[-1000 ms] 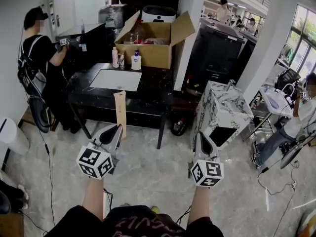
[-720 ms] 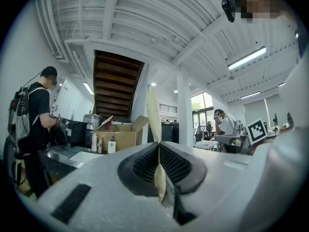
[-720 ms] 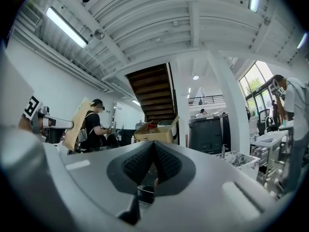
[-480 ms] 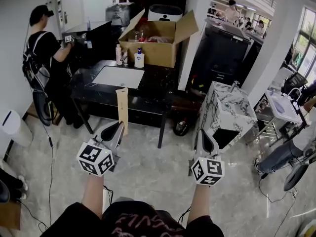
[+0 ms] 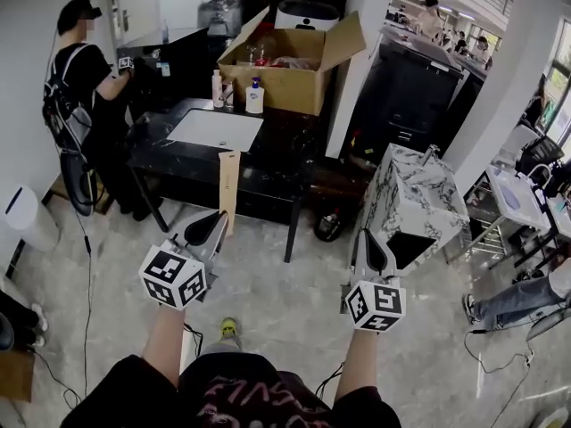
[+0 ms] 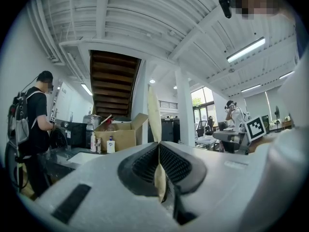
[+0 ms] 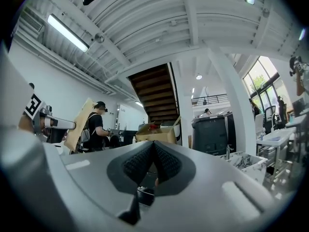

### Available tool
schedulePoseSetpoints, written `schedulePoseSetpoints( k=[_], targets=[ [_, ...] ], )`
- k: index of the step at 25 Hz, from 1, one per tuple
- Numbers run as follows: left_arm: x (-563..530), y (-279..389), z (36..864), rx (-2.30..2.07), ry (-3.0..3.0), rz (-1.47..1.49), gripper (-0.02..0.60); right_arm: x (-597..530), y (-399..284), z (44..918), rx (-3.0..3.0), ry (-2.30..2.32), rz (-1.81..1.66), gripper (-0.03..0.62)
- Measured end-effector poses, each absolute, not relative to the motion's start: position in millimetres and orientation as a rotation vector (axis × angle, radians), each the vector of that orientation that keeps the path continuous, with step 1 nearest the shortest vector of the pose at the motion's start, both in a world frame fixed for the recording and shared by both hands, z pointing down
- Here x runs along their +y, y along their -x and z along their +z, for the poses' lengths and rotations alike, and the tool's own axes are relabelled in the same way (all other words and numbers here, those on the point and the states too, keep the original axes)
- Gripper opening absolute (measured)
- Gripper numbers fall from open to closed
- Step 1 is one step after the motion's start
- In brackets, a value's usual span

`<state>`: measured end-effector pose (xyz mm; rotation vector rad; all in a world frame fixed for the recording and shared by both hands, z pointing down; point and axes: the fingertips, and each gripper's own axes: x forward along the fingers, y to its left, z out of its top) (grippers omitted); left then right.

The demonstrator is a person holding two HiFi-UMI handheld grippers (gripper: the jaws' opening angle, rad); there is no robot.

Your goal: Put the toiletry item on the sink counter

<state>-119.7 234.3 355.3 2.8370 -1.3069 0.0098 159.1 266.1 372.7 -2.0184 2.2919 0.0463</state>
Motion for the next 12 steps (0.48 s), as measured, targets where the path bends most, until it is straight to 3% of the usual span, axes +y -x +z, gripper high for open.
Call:
schedulePoseSetpoints(
  k=[12],
  targets=[
    [170, 126, 370, -1.301, -2.818, 0.018, 0.009, 203, -158, 384, 2.309, 2.035, 0.04, 0.012]
  ],
)
